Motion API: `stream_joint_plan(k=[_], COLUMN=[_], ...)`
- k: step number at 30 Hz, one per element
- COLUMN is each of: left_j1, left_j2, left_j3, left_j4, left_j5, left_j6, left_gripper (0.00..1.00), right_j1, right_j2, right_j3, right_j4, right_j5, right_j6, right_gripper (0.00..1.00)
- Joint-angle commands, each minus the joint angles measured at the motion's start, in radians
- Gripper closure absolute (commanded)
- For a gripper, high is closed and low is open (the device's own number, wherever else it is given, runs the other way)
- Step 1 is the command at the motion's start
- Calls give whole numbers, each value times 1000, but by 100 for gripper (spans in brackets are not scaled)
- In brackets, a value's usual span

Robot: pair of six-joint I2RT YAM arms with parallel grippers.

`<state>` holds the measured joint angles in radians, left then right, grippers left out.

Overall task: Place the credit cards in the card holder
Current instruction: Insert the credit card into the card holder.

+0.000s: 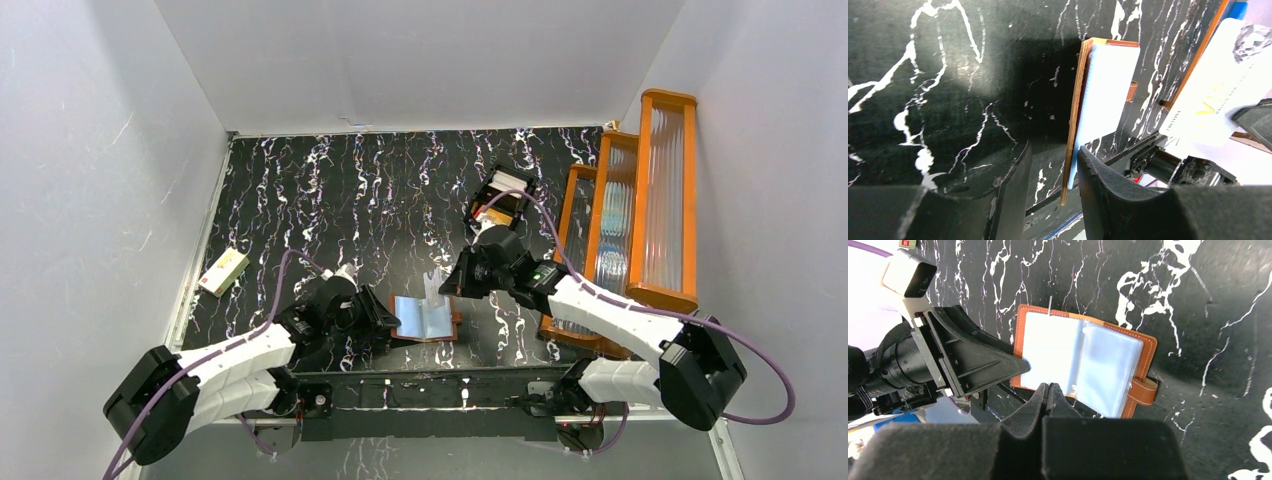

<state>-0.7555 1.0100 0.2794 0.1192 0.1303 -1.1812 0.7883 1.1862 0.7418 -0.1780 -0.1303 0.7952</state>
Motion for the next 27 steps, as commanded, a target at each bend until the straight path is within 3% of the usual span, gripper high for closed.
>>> stream_joint_plan(k=[1, 8, 16, 27], left_j1=[4, 4, 3, 4], left_j2=[-45, -105, -75, -53], left_j3=[-20, -34, -51, -57], left_j4=[-74, -128, -108, -110], left_j5=[-23, -56, -54, -69], left_j6=[21, 35, 54, 71], left_gripper=[62, 68, 95, 99], right_j1=[34, 75, 75, 74], right_j2=[17, 63, 129, 172], right_j3=[-38, -96, -137, -207], right_j4=[132, 200, 297, 398], right_j5=[21, 29, -23, -67], right_j6=[131, 186, 179, 182], right_gripper=[100, 100, 100, 100])
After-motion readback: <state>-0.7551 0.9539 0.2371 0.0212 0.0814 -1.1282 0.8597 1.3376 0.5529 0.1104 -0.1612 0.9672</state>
